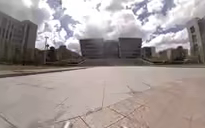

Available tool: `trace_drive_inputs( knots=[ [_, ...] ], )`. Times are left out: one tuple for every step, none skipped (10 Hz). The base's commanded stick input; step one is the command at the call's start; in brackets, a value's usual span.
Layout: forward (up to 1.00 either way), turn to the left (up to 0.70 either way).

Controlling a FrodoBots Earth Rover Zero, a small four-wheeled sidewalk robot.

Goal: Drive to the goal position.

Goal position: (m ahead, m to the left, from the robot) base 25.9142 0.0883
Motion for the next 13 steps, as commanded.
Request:
trace_drive_inputs(
  knots=[
    [0.70,0.00],
    [0.63,0.00],
    [0.39,0.00],
    [0.15,0.00],
    [0.06,0.00],
    [0.05,0.00],
    [0.04,0.00],
    [0.05,0.00],
    [0.05,0.00],
    [0.05,0.00],
    [0.05,0.00],
    [0.04,0.00],
    [0.04,0.00]
  ],
)
